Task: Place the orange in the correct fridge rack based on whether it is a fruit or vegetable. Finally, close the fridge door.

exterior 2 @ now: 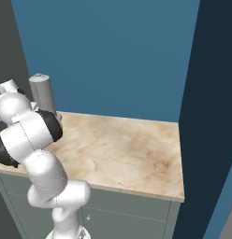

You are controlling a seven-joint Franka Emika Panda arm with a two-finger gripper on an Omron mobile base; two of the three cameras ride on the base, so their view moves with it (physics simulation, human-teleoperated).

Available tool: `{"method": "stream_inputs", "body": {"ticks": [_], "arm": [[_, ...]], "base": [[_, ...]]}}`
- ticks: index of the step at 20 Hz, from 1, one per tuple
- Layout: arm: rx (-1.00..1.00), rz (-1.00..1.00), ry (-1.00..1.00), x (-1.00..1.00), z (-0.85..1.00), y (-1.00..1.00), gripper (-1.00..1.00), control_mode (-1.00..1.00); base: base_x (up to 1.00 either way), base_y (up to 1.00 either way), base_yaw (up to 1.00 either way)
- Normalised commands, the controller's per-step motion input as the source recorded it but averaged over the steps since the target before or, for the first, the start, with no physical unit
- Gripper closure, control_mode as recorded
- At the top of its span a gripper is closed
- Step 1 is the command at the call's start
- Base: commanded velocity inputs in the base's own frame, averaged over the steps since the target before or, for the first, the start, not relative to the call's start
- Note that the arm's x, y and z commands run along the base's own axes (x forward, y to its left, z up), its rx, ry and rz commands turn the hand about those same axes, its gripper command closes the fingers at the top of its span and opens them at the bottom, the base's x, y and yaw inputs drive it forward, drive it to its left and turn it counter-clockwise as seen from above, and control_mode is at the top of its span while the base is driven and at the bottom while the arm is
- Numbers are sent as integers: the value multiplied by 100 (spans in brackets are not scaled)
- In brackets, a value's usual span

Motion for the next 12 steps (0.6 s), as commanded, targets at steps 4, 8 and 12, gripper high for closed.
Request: {"method": "stream_inputs", "body": {"ticks": [4, 8, 12], "arm": [[10, -6, -5, -53, 57, -100, 100, -100], [14, -5, -2, -59, 29, -100, 100, -100], [17, -4, -1, -61, 7, -100, 100, -100]], "base": [[0, 0, 0], [0, 0, 0], [0, 0, 0]]}}
